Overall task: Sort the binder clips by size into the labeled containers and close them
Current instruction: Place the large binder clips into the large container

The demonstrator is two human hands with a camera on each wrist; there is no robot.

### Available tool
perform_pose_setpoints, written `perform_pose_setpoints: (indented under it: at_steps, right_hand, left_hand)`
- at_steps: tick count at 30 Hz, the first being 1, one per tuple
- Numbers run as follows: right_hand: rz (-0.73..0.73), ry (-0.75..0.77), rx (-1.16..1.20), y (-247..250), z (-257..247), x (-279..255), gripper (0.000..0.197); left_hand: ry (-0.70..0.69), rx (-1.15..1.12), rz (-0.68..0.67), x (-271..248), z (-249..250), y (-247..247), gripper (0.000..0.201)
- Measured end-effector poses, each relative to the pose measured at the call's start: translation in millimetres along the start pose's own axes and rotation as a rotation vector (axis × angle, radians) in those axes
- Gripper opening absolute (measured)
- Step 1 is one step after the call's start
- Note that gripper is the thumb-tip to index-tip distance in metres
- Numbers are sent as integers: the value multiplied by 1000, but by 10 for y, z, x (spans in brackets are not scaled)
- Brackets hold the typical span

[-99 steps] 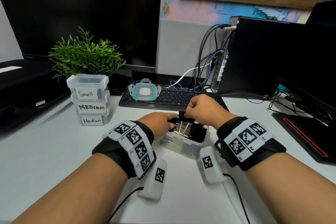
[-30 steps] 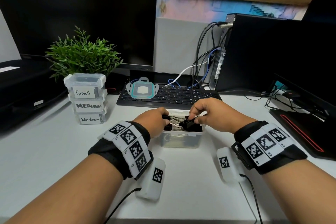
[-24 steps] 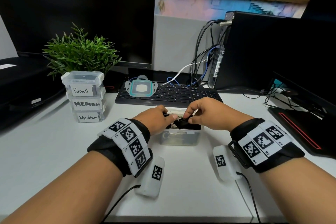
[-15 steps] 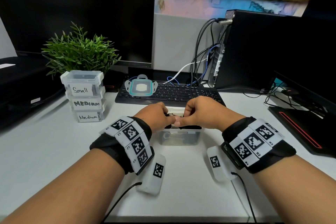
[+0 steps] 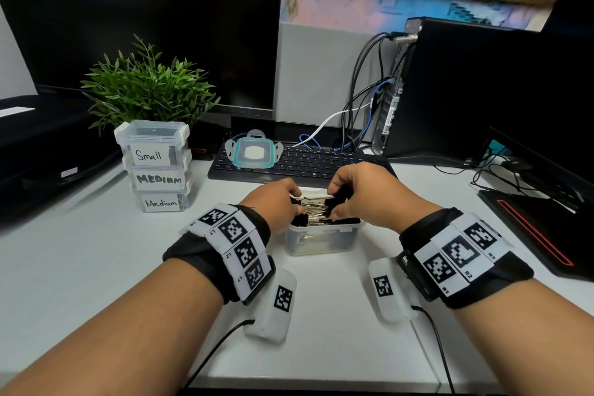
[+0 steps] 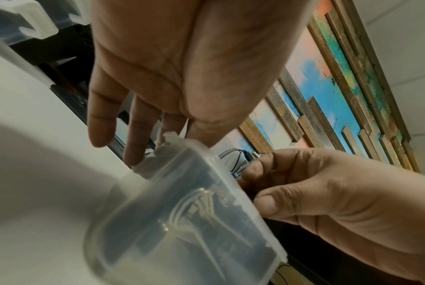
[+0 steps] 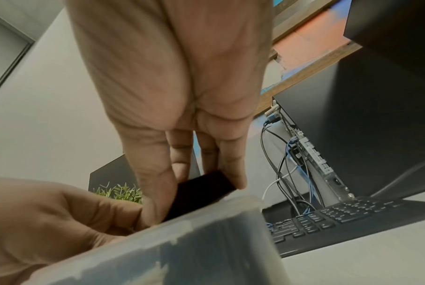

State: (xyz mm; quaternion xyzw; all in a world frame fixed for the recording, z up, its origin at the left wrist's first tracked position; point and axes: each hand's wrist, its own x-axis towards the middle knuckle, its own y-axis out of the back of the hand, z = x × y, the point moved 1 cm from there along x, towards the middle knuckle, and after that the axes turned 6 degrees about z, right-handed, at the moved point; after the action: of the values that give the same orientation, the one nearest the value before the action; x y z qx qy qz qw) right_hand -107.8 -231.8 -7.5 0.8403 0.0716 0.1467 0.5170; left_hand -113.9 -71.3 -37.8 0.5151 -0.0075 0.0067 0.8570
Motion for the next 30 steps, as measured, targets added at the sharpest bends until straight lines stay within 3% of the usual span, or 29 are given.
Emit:
perform_pose_setpoints:
  at_steps: [7,11,30]
  right_hand:
    - [37,-27,53,-71,60,11,34]
    - [60,-132,162,-86,165,30,46]
    - [41,-94,183,-94,86,22,28]
  left_hand:
    - [-4,-1,-30,8,-1,-13,36]
    - [-6,-5,-43,11,-6,-23,37]
    - [-2,11,-56,51,-9,-53,37]
